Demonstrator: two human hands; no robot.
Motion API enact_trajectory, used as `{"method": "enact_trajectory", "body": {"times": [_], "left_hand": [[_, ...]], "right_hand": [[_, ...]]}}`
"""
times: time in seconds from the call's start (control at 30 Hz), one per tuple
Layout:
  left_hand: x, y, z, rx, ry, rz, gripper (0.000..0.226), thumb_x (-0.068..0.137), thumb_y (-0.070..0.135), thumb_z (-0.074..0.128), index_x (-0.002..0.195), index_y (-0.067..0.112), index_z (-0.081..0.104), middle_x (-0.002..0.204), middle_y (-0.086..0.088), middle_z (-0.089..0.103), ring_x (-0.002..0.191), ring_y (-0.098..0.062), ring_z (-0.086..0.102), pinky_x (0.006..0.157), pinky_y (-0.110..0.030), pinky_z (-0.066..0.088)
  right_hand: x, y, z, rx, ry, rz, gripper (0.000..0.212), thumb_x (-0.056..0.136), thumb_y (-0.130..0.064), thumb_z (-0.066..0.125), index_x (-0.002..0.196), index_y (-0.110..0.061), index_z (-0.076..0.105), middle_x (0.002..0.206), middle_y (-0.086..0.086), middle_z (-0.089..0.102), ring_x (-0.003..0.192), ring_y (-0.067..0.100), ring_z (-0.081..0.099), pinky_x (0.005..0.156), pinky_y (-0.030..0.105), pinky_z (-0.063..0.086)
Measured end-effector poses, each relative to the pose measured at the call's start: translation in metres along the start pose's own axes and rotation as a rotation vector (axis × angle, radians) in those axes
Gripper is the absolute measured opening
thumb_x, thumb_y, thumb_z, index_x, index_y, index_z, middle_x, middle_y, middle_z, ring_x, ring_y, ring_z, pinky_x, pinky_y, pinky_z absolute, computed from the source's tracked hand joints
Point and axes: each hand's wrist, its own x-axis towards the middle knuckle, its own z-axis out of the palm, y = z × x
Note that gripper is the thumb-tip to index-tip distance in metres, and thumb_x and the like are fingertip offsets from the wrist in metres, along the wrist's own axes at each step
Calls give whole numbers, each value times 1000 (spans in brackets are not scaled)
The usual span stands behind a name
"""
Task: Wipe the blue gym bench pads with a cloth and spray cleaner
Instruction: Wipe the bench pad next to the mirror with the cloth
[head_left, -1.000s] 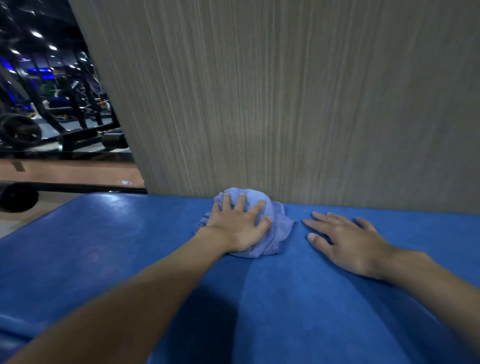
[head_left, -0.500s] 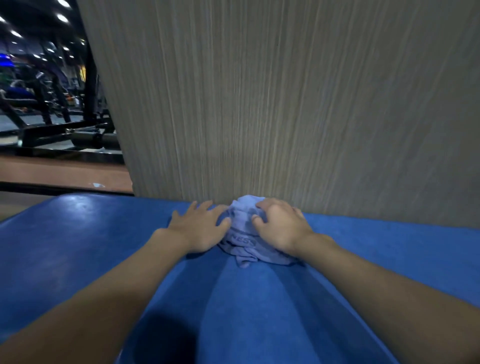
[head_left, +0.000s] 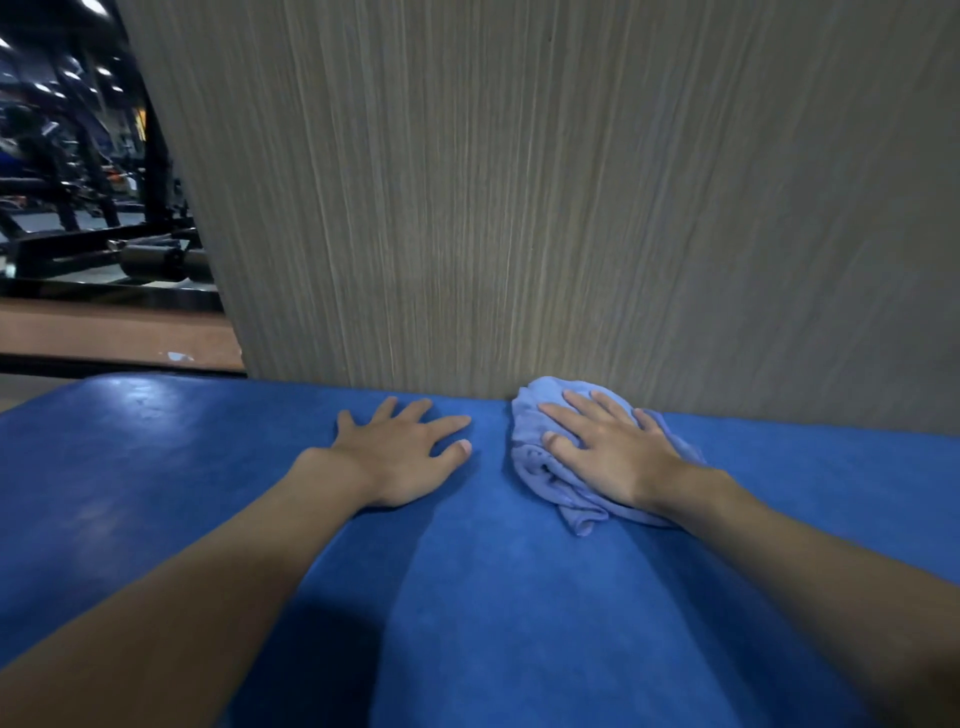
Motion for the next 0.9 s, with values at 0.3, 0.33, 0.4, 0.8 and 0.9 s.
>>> {"method": "enact_trajectory", "body": {"times": [0.3, 0.33, 0.4, 0.8, 0.9], "left_hand": [[7, 27, -4, 2, -38, 27, 59, 89, 80, 13, 145, 67, 1, 168, 8, 0, 154, -22, -5, 116, -66, 6], [9, 32, -6, -2, -33, 41, 60, 89, 80, 15, 146, 66, 3, 168, 10, 0, 154, -22, -4, 116, -66, 6], [13, 47, -9, 3, -20, 74, 61, 91, 78, 19, 148, 62, 6, 167, 12, 1, 154, -21, -4, 117, -65, 5], [32, 150, -7, 49, -42, 259, 62, 88, 81, 20, 147, 63, 12, 166, 6, 12, 153, -18, 5, 118, -60, 9], [35, 180, -3, 38, -41, 314, 64, 88, 81, 20, 148, 61, 11, 167, 6, 10, 154, -17, 3, 119, -60, 8]], "right_hand": [[-7, 1, -3, -38, 2, 55, 66, 86, -74, 21, 148, -53, 13, 165, -10, 2, 151, 22, -4, 114, 61, 3], [-7, 6, -1, -45, -11, 58, 62, 89, -69, 23, 149, -54, 12, 165, -10, -2, 151, 21, -8, 115, 60, 0], [-11, 19, -5, -24, -28, 43, 56, 94, -61, 25, 148, -55, 11, 165, -11, -5, 151, 19, -10, 116, 59, -3], [-51, 135, -24, -9, 13, 158, 52, 95, -53, 26, 147, -56, 16, 165, -13, 1, 151, 16, -4, 118, 57, 1], [-63, 165, -27, -7, 24, 204, 52, 95, -52, 26, 147, -57, 16, 164, -14, 1, 151, 15, -4, 118, 56, 1]]}}
